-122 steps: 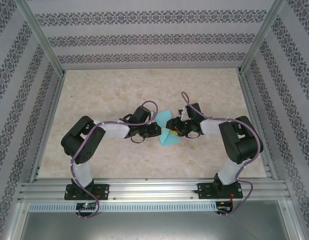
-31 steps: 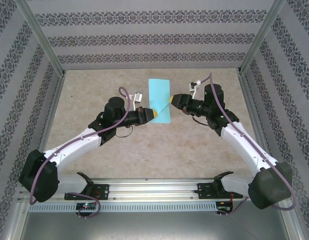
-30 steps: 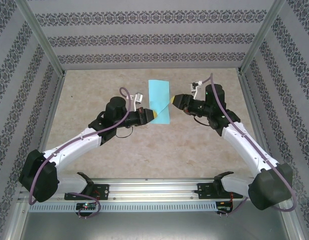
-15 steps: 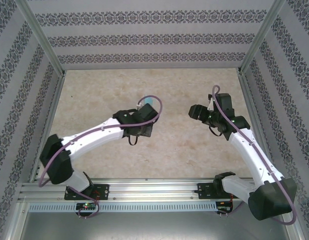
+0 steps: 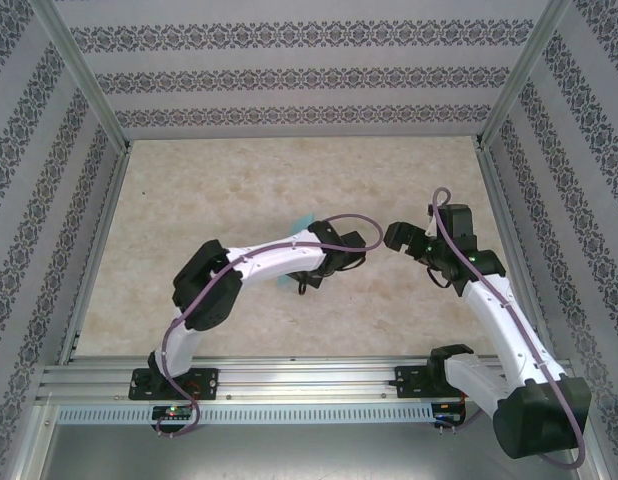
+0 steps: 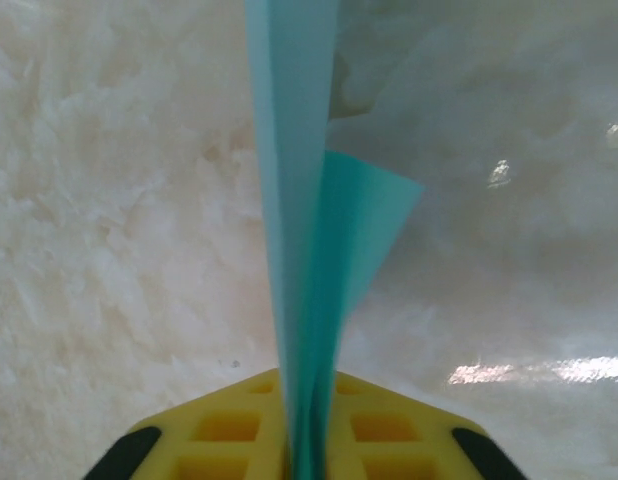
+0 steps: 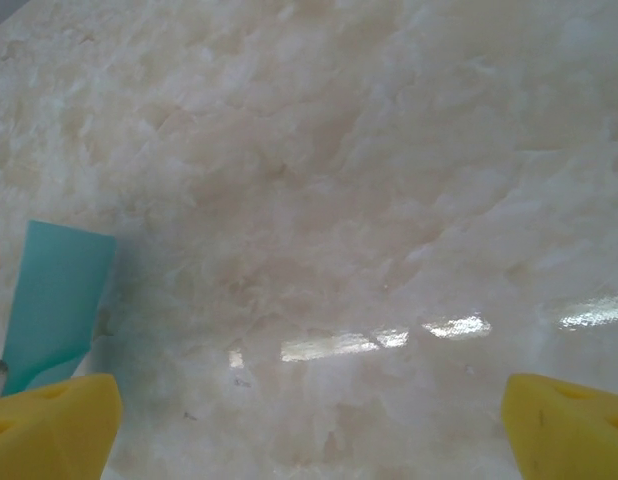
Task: Fold a paper plane with a square sheet of paper (fold left side to right side)
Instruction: Turn over the paper at the center of the table.
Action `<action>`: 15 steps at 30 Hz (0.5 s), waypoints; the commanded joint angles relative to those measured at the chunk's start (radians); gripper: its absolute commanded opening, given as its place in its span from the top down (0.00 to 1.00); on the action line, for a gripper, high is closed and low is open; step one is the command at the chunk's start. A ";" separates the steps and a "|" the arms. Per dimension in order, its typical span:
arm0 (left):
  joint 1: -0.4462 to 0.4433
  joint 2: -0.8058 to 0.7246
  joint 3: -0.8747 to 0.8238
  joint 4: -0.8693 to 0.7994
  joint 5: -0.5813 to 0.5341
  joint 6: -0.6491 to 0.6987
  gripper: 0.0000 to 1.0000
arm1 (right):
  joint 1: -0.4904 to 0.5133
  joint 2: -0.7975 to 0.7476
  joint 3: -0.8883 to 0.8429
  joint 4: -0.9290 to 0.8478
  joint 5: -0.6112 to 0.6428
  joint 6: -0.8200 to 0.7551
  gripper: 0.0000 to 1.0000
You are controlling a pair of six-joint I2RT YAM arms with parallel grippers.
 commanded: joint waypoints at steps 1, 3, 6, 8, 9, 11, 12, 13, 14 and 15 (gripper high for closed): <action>-0.020 0.071 0.085 -0.086 0.033 -0.013 0.80 | -0.029 -0.019 -0.028 -0.003 0.022 -0.011 0.02; -0.024 0.101 0.115 -0.069 0.074 -0.001 0.75 | -0.052 -0.021 -0.045 -0.007 0.021 -0.005 0.02; -0.025 0.112 0.125 0.002 0.164 0.027 0.66 | -0.078 -0.028 -0.071 -0.003 0.015 0.006 0.02; -0.025 0.101 0.122 0.052 0.216 0.040 0.60 | -0.096 -0.032 -0.086 0.006 -0.005 0.011 0.02; -0.025 0.092 0.121 0.073 0.238 0.046 0.57 | -0.104 -0.034 -0.092 0.014 -0.019 0.013 0.02; -0.023 0.073 0.114 0.115 0.276 0.059 0.51 | -0.112 -0.034 -0.098 0.022 -0.036 0.018 0.02; -0.022 0.058 0.109 0.136 0.293 0.065 0.49 | -0.113 -0.032 -0.101 0.027 -0.045 0.019 0.02; -0.022 0.044 0.101 0.158 0.307 0.068 0.46 | -0.115 -0.033 -0.104 0.035 -0.057 0.021 0.02; -0.018 0.025 0.087 0.189 0.331 0.074 0.43 | -0.115 -0.030 -0.108 0.046 -0.075 0.022 0.02; -0.014 0.000 0.067 0.220 0.356 0.077 0.42 | -0.115 -0.027 -0.113 0.057 -0.094 0.024 0.02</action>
